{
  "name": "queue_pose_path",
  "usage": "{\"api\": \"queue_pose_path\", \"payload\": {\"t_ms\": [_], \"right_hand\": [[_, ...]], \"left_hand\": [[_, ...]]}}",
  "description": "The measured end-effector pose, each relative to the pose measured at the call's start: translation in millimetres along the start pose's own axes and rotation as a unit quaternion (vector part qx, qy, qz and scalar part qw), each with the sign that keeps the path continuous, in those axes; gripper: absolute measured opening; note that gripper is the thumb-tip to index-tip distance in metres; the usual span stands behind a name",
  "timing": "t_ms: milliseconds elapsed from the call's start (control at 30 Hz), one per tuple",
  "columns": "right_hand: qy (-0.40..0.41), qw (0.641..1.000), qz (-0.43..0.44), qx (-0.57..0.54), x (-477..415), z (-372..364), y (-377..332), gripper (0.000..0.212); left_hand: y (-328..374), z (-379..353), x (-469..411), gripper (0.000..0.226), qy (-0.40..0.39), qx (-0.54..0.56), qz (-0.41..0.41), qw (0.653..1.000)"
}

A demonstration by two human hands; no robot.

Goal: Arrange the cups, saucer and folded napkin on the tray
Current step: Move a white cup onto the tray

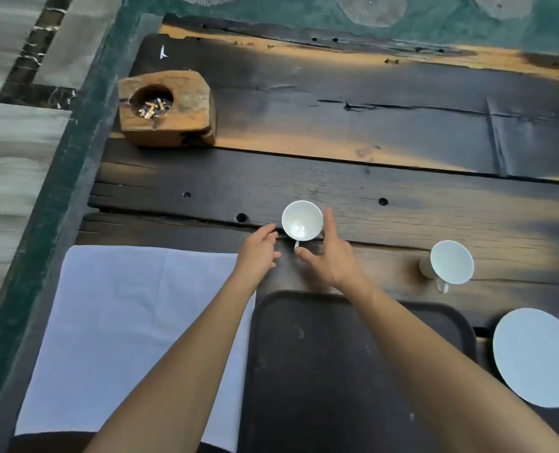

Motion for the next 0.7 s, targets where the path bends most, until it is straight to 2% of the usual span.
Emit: {"api": "queue_pose_path", "payload": {"t_ms": [133, 367, 567, 700], "right_hand": [[0.001, 0.999, -0.003, -0.038, -7.7, -5.0, 4.0, 0.109], [0.002, 0.997, -0.01, -0.081, -20.2, -15.4, 9.6, 0.109], [0.021, 0.991, 0.019, -0.13, -19.1, -9.9, 3.4, 0.086], [0.023, 0.989, 0.021, -0.146, -16.4, -11.1, 2.2, 0.081]], "left_hand": [[-5.0, -12.7, -8.6, 0.043, -0.024, 0.039, 0.032, 0.998], [1.8, -23.7, -11.3, 0.043, -0.042, 0.076, 0.041, 0.995], [-0.8, -31.8, -12.7, 0.042, -0.054, 0.098, 0.045, 0.993], [-6.1, -34.5, -9.7, 0.044, -0.064, 0.107, 0.047, 0.991]]}}
Point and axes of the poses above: each hand's wrist, its own x-axis away from the middle knuckle, its own z-axis out of the back of the hand, y = z × x, the point moved 10 cm from there along -x, towards the middle knuckle, and after that the axes turned 2 degrees about -x, right-handed, at the moved point
